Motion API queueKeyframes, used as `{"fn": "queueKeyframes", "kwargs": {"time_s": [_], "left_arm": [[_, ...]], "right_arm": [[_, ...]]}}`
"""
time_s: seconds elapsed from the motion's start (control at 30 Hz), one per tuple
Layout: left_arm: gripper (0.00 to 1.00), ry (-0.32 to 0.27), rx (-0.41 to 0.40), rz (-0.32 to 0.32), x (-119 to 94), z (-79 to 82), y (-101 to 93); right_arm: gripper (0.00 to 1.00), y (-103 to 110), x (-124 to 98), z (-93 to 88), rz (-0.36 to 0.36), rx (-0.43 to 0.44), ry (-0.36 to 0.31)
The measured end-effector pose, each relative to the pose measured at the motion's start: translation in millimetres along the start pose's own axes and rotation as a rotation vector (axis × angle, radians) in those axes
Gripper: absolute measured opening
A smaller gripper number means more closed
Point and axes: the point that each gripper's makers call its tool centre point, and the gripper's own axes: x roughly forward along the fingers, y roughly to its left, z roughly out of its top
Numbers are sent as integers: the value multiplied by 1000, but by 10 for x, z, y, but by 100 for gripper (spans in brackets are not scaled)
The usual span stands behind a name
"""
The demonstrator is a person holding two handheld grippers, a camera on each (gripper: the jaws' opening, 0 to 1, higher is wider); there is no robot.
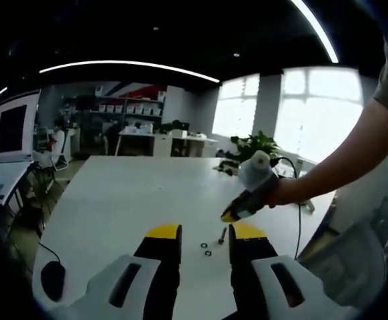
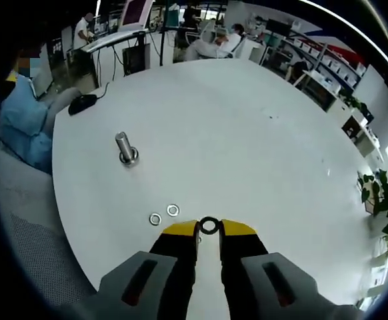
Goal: Place the washer onto the threaded stud by aligning its center hole with the stud, sliding it down to the base, and recovering from edge contact or off-axis alignment until the washer reaches the visible bottom stop.
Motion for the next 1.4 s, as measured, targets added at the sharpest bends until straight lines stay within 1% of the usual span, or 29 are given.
{"fn": "queueKeyframes", "kwargs": {"time_s": [0.2,0.3,0.63,0.87,1.27,1.4], "left_arm": [[26,2,-1,2,-1,-3,4],[26,5,-1,3,0,-9,6],[26,9,-1,9,-4,-17,19],[25,14,-2,10,0,-24,27],[25,24,0,9,8,-43,25],[25,22,-2,11,6,-40,30]], "right_arm": [[14,41,1,-7,9,-14,10],[14,50,24,-40,8,-49,25],[14,57,49,-94,20,-63,53],[14,41,77,-209,29,-71,86],[14,39,130,-196,38,-60,79],[14,59,111,-196,41,-59,75]]}}
